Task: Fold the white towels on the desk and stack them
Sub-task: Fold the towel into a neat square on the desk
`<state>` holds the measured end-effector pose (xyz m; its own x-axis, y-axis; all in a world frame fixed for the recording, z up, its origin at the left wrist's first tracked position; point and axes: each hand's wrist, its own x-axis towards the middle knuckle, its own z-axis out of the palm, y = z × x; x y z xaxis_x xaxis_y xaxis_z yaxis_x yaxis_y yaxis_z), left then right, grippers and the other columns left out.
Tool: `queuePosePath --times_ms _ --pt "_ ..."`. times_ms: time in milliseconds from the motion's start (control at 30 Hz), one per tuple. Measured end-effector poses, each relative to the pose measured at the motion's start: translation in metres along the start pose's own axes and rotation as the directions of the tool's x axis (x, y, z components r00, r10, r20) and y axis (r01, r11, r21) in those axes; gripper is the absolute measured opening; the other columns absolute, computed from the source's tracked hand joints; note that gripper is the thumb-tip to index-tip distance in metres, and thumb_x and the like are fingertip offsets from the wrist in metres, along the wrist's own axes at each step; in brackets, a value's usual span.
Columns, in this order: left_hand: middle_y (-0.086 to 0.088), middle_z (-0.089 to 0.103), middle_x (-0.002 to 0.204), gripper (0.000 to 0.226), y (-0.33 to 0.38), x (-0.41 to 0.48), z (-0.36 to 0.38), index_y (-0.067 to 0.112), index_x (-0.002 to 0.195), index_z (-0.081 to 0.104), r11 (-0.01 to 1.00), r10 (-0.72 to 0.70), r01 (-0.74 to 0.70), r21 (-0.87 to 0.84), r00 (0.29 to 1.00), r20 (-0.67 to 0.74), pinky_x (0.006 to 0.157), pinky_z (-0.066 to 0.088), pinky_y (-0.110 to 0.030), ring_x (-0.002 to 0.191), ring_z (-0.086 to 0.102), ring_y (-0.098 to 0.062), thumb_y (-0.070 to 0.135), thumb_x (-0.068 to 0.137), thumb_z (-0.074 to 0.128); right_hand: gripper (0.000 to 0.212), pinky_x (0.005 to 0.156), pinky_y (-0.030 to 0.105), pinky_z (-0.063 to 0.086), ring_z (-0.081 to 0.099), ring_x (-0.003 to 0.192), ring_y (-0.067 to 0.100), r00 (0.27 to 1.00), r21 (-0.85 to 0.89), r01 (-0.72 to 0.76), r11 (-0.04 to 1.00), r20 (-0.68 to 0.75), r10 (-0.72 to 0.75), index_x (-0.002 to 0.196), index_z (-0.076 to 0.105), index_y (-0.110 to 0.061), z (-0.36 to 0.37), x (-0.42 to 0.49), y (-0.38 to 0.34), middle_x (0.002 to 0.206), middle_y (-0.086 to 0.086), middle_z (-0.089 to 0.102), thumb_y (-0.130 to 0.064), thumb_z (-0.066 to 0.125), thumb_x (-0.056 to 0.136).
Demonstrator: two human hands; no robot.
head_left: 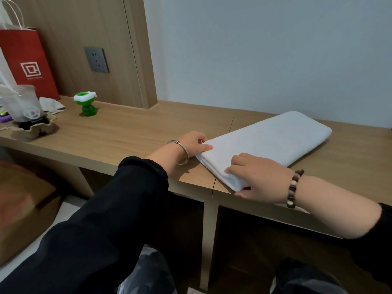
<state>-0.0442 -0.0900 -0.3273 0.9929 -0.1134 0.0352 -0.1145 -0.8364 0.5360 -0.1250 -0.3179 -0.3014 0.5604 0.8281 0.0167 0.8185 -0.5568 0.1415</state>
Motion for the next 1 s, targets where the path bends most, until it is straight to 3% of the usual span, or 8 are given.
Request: queuePosePath --times_ms 100,233,333,467,600,767,900,1000 --pt "0.009 0.047 0.076 0.017 0.001 0.000 -0.001 0.016 0.087 0.054 1.000 0.007 -0.007 0.019 1.000 0.006 0.057 0.031 -0.021 0.077 0.045 -0.015 0.031 0.091 0.060 0.031 0.079 0.030 0.045 0.050 0.100 0.020 0.995 -0.089 0.062 0.994 -0.078 -0.069 0.119 0.058 -0.013 0.005 -0.005 -0.002 0.111 0.004 0.055 -0.030 0.048 0.095" --pt "0.007 0.048 0.079 0.015 0.003 -0.002 -0.002 0.016 0.090 0.054 1.000 0.014 -0.014 0.005 1.000 0.018 0.058 0.032 -0.020 0.079 0.045 -0.015 0.030 0.091 0.060 0.022 0.047 0.027 0.050 0.060 0.063 0.021 0.951 -0.171 0.167 0.971 -0.232 -0.204 0.083 0.071 -0.004 0.006 -0.007 -0.006 0.074 0.008 0.063 -0.016 0.081 0.068" --pt "0.006 0.048 0.079 0.015 0.003 -0.002 -0.003 0.015 0.090 0.055 1.000 0.015 -0.015 -0.008 1.000 0.027 0.061 0.032 -0.024 0.080 0.045 -0.015 0.029 0.091 0.060 0.020 0.050 0.028 0.051 0.060 0.065 0.020 0.944 -0.109 0.183 0.977 -0.257 -0.205 0.084 0.071 -0.004 0.011 -0.010 -0.006 0.075 0.007 0.064 -0.021 0.075 0.074" --pt "-0.001 0.052 0.089 0.023 0.002 -0.002 -0.003 0.006 0.100 0.060 1.000 0.014 -0.014 -0.001 0.999 0.035 0.071 0.031 -0.025 0.084 0.046 -0.017 0.027 0.092 0.059 0.056 0.078 0.031 0.039 0.049 0.088 0.016 0.965 0.351 -0.011 0.936 -0.243 0.102 0.099 0.070 -0.010 0.010 -0.005 0.010 0.095 0.003 0.060 -0.045 0.027 0.094" --pt "0.000 0.052 0.088 0.022 0.004 -0.001 -0.006 0.008 0.100 0.060 0.999 0.010 -0.012 0.047 0.999 0.032 0.069 0.031 -0.025 0.084 0.046 -0.018 0.028 0.091 0.059 0.039 0.079 0.033 0.038 0.049 0.091 0.019 0.890 0.291 -0.376 0.880 -0.151 0.431 0.093 0.069 -0.007 0.010 0.009 0.048 0.096 0.006 0.060 -0.027 0.036 0.100" --pt "-0.005 0.062 0.108 0.027 0.018 0.006 -0.016 0.013 0.110 0.062 0.956 -0.060 0.070 0.284 0.997 -0.043 0.082 0.043 -0.031 0.100 0.054 -0.022 0.031 0.090 0.060 0.041 0.055 0.026 0.032 0.049 0.067 0.019 0.873 0.257 -0.376 0.890 -0.224 0.433 0.064 0.058 -0.009 0.024 0.021 0.023 0.073 0.000 0.054 -0.031 0.041 0.094" --pt "-0.007 0.058 0.125 0.031 0.053 0.006 -0.017 0.016 0.120 0.058 0.772 -0.053 0.091 0.629 0.995 -0.080 0.093 0.042 -0.037 0.120 0.047 -0.028 0.027 0.093 0.049 0.036 0.070 0.031 0.044 0.059 0.079 0.022 0.791 0.588 -0.376 0.716 -0.199 0.579 0.090 0.070 -0.005 0.014 0.033 0.034 0.099 0.009 0.070 -0.027 0.042 0.095" --pt "-0.009 0.039 0.145 0.051 0.072 -0.007 0.016 0.014 0.136 0.041 0.829 -0.127 0.081 0.554 0.991 0.045 0.106 0.031 -0.048 0.133 0.034 -0.028 0.045 0.097 0.032 0.041 0.100 0.037 0.039 0.046 0.124 0.027 0.785 0.406 -0.539 0.738 -0.075 0.614 0.133 0.051 -0.011 0.022 0.037 0.049 0.137 0.010 0.051 -0.023 0.032 0.099"
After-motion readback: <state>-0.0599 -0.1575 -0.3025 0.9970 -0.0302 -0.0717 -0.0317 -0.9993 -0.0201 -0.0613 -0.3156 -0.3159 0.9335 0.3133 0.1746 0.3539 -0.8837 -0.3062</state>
